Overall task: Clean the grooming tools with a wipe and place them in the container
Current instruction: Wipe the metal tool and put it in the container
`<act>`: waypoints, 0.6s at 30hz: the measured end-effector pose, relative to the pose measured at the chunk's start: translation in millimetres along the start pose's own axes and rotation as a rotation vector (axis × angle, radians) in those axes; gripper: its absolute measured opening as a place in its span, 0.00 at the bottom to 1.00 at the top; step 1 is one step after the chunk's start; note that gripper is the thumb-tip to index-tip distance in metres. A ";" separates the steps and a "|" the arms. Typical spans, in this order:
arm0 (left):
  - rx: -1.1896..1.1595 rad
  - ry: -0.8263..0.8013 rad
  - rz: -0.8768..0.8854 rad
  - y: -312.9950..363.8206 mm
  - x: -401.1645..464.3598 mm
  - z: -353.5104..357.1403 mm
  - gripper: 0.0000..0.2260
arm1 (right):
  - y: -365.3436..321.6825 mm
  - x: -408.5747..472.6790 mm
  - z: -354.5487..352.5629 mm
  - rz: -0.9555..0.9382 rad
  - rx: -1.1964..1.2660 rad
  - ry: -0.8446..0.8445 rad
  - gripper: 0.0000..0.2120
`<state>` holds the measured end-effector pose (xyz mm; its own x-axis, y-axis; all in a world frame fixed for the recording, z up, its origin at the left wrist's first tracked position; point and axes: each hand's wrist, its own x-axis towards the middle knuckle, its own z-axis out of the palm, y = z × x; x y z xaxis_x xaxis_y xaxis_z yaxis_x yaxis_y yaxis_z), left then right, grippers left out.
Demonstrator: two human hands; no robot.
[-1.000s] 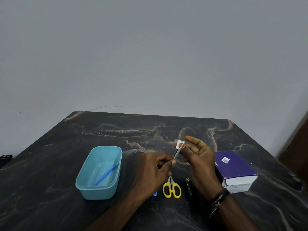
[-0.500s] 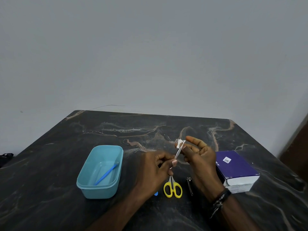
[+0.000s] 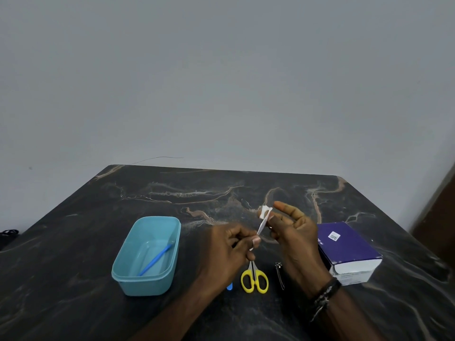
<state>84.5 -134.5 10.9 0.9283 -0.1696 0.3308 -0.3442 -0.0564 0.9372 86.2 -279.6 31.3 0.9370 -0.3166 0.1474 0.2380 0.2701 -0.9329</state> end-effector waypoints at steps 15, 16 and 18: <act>-0.037 0.057 -0.019 3.5 0.4 0.5 0.08 | 3.1 -1.9 2.1 0.014 -0.079 -0.060 0.14; -0.030 0.046 -0.026 2.4 0.0 1.3 0.07 | 3.0 -0.7 1.3 0.001 -0.052 -0.021 0.13; -0.011 0.018 -0.038 0.6 -1.6 2.6 0.05 | 2.3 1.2 -0.3 -0.022 -0.005 0.042 0.13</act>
<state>82.4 -136.8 10.6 0.9431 -0.1495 0.2972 -0.3075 -0.0513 0.9501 87.8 -279.6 29.3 0.9202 -0.3599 0.1540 0.2568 0.2580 -0.9314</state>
